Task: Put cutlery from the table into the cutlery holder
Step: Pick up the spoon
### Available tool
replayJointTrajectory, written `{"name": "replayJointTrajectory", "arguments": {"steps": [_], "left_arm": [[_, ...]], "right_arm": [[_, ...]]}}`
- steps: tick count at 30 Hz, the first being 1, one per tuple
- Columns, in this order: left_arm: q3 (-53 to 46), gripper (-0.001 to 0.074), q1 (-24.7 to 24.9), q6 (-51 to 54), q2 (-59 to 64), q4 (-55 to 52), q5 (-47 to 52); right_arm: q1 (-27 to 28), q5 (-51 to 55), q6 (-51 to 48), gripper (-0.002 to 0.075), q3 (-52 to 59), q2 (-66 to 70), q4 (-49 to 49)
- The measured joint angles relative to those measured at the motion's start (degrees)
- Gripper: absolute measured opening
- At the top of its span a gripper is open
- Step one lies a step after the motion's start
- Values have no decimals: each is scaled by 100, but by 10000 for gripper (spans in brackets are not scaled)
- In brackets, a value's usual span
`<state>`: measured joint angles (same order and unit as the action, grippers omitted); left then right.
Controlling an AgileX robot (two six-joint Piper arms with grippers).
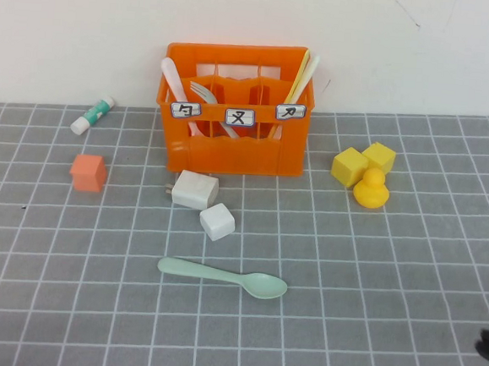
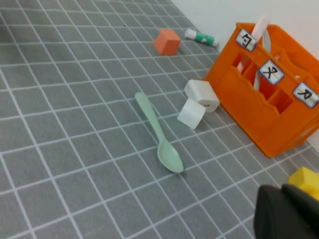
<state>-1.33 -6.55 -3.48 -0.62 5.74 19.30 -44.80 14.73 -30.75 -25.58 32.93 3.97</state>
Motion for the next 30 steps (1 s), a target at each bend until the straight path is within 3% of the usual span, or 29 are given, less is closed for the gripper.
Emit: {"name": "replayJointTrajectory", "arguments": {"steps": [8, 11, 16, 21, 24, 30], "left_arm": [[0, -1, 0, -20, 0, 0, 0], [0, -1, 0, -20, 0, 0, 0], [0, -1, 0, -20, 0, 0, 0], [0, -1, 0, -20, 0, 0, 0], [0, -1, 0, -20, 0, 0, 0], [0, -1, 0, -20, 0, 0, 0]], "right_arm": [[137, -957, -4, -3, 1246, -1110, 0], [796, -1142, -13, -3, 1694, -1547, 0], [2557, -1198, 372, -3, 2202, -2028, -108], [4126, -1230, 1468, -3, 2680, -2601, -845], [4412, -858, 1839, -3, 2716, -3043, -932], [4436, -214, 2357, -3, 2716, -3354, -944]]}}
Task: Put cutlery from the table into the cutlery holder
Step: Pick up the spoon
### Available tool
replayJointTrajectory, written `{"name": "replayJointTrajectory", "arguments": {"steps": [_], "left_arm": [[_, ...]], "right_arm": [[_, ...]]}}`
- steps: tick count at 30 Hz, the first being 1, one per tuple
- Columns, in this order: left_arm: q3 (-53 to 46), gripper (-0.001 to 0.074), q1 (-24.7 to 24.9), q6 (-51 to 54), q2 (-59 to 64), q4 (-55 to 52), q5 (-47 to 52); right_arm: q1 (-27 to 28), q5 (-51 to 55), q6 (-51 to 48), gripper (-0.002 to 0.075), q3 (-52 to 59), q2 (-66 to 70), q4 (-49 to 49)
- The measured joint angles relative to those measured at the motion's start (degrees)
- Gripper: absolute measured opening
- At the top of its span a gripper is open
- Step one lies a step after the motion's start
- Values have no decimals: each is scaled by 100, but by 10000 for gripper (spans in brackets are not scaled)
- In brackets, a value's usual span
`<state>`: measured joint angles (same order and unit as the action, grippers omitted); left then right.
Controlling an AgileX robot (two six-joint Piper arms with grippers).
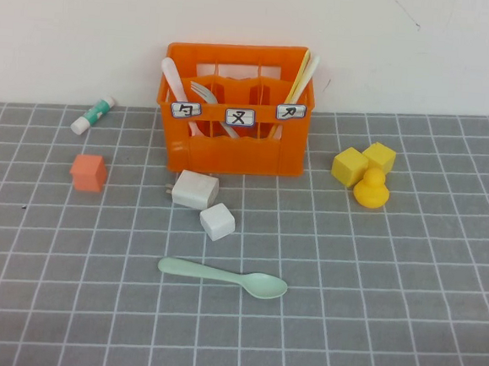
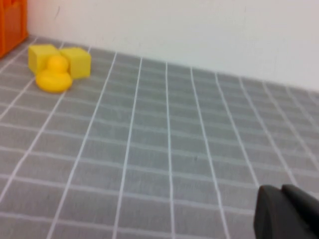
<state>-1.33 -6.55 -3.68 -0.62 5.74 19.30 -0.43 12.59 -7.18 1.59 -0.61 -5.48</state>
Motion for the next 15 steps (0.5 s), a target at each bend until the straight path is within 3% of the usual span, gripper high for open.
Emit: {"name": "replayJointTrajectory", "arguments": {"steps": [5, 15], "left_arm": [[0, -1, 0, 0, 0, 0, 0], [0, -1, 0, 12, 0, 0, 0]], "right_arm": [[0, 586, 109, -3, 0, -13, -22], [0, 616, 131, -3, 0, -13, -22]]}}
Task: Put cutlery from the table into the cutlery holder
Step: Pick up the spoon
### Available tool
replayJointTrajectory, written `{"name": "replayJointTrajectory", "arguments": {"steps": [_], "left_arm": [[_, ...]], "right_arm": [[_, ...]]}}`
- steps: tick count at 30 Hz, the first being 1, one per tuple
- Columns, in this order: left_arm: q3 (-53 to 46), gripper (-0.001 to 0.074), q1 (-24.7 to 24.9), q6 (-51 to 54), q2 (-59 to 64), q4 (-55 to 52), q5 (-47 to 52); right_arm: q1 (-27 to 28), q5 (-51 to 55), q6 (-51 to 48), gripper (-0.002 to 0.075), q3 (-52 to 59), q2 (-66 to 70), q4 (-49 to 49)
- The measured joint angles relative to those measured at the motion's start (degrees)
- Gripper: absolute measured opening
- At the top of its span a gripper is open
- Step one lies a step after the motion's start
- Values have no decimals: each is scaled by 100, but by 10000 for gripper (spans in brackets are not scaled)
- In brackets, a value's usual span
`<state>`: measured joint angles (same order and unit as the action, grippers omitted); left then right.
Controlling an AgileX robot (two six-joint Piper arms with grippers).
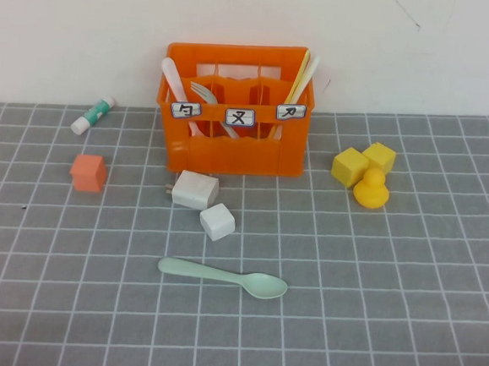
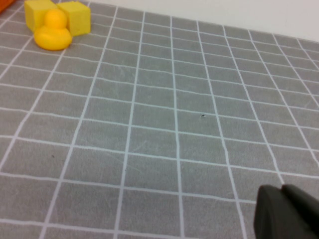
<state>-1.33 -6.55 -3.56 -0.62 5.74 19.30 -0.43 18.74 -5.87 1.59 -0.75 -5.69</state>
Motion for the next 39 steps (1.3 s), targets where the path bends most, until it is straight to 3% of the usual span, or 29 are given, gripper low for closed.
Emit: {"name": "replayJointTrajectory", "arguments": {"steps": [28, 30, 35, 39], "left_arm": [[0, -1, 0, -27, 0, 98, -40], [-11, -1, 0, -282, 0, 681, -153], [-35, -1, 0, -1223, 0, 3320, -766], [-35, -1, 0, -1288, 0, 4051, -1378]], "right_arm": [[0, 8, 13, -3, 0, 0, 0], [0, 8, 13, -3, 0, 0, 0], [0, 8, 13, -3, 0, 0, 0], [0, 8, 13, -3, 0, 0, 0]]}}
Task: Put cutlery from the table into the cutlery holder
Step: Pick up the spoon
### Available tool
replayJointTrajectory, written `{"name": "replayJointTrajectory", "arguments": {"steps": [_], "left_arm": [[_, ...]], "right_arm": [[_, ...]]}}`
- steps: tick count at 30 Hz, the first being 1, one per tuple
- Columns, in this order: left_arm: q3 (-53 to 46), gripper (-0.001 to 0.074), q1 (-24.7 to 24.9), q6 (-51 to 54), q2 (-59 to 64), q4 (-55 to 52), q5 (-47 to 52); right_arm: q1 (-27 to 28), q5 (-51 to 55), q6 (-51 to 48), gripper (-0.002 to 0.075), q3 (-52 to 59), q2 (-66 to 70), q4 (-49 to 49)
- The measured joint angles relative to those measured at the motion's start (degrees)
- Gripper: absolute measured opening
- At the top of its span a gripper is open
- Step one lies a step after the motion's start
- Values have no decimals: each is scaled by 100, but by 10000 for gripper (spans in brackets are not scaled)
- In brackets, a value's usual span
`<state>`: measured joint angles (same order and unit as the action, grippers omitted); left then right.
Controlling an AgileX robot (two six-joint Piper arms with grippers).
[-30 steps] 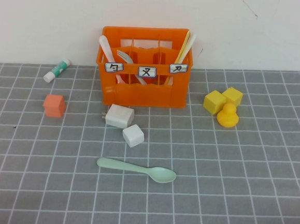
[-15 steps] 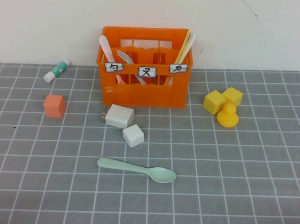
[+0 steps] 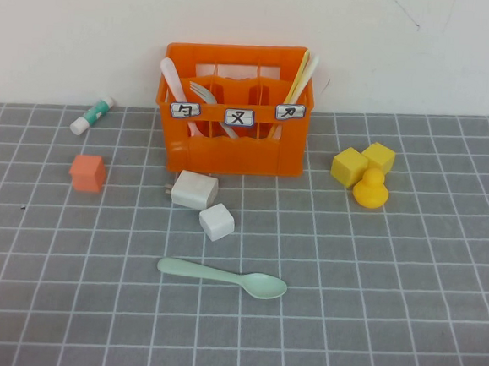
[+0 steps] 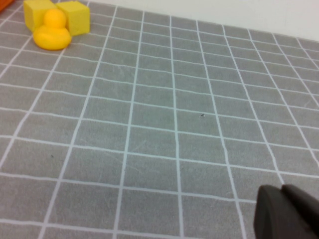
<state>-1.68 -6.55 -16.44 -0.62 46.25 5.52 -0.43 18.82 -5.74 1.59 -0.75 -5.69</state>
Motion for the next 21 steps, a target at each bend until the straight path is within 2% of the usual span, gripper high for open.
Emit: {"name": "replayJointTrajectory", "arguments": {"steps": [6, 10, 14, 17, 21], "left_arm": [[0, -1, 0, 20, 0, 356, -412], [466, -1, 0, 930, 0, -9, 133], [1590, -1, 0, 2436, 672, -676, 1420], [2524, -1, 0, 3482, 1703, -1089, 2732], [3635, -1, 0, 5091, 3245, -1114, 4483]], "right_arm": [[0, 0, 0, -3, 0, 0, 0], [0, 0, 0, -3, 0, 0, 0], [0, 0, 0, -3, 0, 0, 0], [0, 0, 0, -3, 0, 0, 0], [0, 0, 0, -3, 0, 0, 0]]}}
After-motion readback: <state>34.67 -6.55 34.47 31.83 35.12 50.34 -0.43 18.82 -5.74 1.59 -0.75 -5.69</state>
